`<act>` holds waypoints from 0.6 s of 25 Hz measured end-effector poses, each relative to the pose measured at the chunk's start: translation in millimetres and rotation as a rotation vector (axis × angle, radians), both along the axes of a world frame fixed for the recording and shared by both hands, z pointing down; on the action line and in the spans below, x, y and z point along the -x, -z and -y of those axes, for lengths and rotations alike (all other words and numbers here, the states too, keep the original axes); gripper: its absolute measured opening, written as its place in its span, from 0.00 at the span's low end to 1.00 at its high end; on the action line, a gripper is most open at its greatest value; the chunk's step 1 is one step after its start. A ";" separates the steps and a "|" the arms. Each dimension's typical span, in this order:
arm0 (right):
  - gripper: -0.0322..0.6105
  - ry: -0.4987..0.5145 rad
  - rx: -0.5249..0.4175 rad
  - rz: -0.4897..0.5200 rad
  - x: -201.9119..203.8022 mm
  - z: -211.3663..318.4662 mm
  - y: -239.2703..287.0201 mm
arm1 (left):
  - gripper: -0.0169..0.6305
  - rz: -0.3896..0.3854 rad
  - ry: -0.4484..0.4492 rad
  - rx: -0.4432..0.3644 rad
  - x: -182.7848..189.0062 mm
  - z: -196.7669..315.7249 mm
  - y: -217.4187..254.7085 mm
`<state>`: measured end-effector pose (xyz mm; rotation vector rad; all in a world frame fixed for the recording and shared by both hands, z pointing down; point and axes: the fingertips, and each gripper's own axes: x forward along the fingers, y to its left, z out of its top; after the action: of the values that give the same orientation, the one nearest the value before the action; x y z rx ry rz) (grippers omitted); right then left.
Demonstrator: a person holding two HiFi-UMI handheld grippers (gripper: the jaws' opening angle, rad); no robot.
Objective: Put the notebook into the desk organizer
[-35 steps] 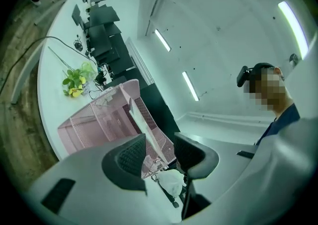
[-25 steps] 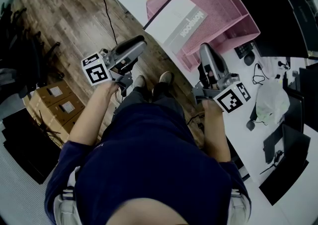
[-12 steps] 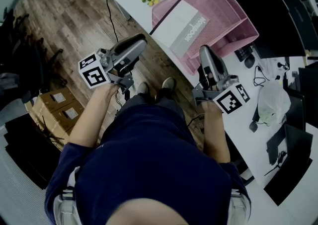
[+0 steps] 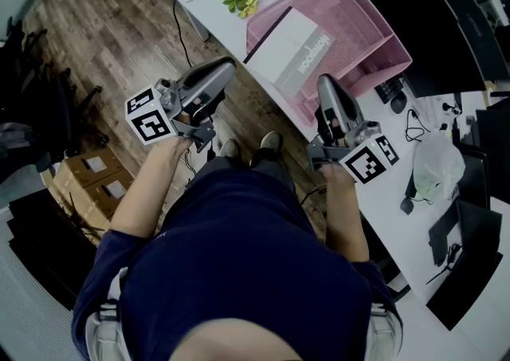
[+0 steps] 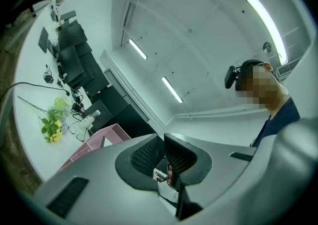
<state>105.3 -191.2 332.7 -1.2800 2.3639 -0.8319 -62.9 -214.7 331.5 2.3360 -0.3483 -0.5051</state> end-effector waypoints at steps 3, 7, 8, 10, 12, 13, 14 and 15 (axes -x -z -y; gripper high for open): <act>0.05 0.005 -0.008 -0.004 3.9 1.1 2.7 | 0.11 -0.007 -0.004 -0.010 1.2 0.1 4.7; 0.05 0.016 -0.016 -0.016 9.8 1.5 4.6 | 0.09 -0.013 -0.005 -0.016 2.4 0.2 8.2; 0.05 0.020 -0.019 -0.020 11.4 1.5 4.9 | 0.09 -0.014 -0.006 -0.018 2.6 0.1 8.7; 0.05 0.025 -0.023 -0.028 13.9 1.3 5.4 | 0.08 -0.015 -0.011 -0.022 2.7 -0.6 9.8; 0.05 0.029 -0.025 -0.033 15.5 1.2 5.8 | 0.08 -0.016 -0.019 -0.028 2.2 -1.5 11.4; 0.05 0.030 -0.025 -0.035 16.3 1.4 5.7 | 0.08 -0.016 -0.024 -0.033 1.7 -1.8 12.4; 0.05 0.032 -0.025 -0.038 17.0 1.7 5.5 | 0.08 -0.014 -0.029 -0.037 1.0 -1.9 13.2; 0.05 0.033 -0.025 -0.041 17.6 2.2 5.3 | 0.08 -0.012 -0.033 -0.042 0.1 -1.9 13.7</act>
<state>87.7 -193.3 327.4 -1.2631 2.4253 -0.7906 -63.0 -212.8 317.8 2.3740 -0.2954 -0.5145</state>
